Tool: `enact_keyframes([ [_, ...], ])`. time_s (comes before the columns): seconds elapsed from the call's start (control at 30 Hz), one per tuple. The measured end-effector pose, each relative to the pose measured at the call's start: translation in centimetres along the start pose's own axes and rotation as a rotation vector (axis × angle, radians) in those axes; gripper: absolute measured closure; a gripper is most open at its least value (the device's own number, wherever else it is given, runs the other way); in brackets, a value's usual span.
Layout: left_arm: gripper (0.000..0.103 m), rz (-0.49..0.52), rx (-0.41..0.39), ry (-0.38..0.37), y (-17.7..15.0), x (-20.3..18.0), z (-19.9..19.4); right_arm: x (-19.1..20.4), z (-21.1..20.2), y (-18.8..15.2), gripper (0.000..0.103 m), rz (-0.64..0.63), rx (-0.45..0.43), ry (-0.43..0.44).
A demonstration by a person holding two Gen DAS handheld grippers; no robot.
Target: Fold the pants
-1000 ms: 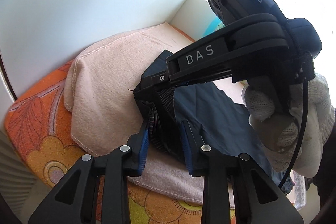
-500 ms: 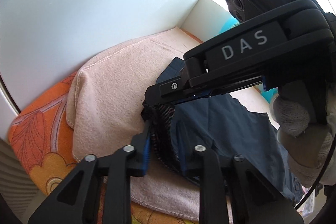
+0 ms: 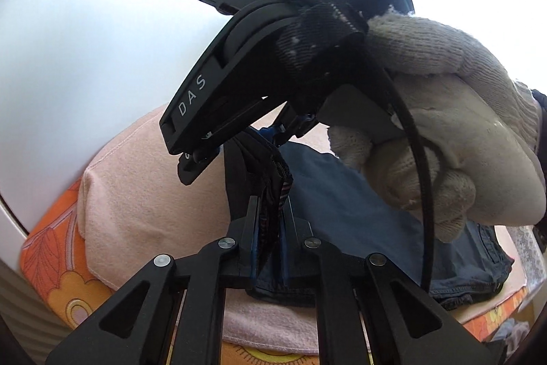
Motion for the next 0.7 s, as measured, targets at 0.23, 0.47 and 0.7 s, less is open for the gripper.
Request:
enact_keyframes([
  [0.23,0.096,-0.031,-0.013,-0.066,1.5,-0.1,-1.4,-0.2,-4.2,0.4,0.098,-0.021,-0.138,0.021],
  [0.47,0.097,-0.047,-0.113,-0.071,5.0,1.2,-4.9,2.2,-8.2,1.2,0.099,-0.051,-0.234,0.085],
  [0.7,0.097,0.004,-0.076,-0.139,4.2,-0.6,-4.3,1.9,-8.8,-1.5,0.099,-0.031,-0.288,0.075],
])
Point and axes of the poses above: each gripper's, at about its wrist camera, not at the fingertips, and z roughly the way its jaws point, x to its left, y to its top, the point moved 6 cm from there along z, roughly the way its jaws point, and after that the axes turned 14 degrees about y, right-handed, at the moved point
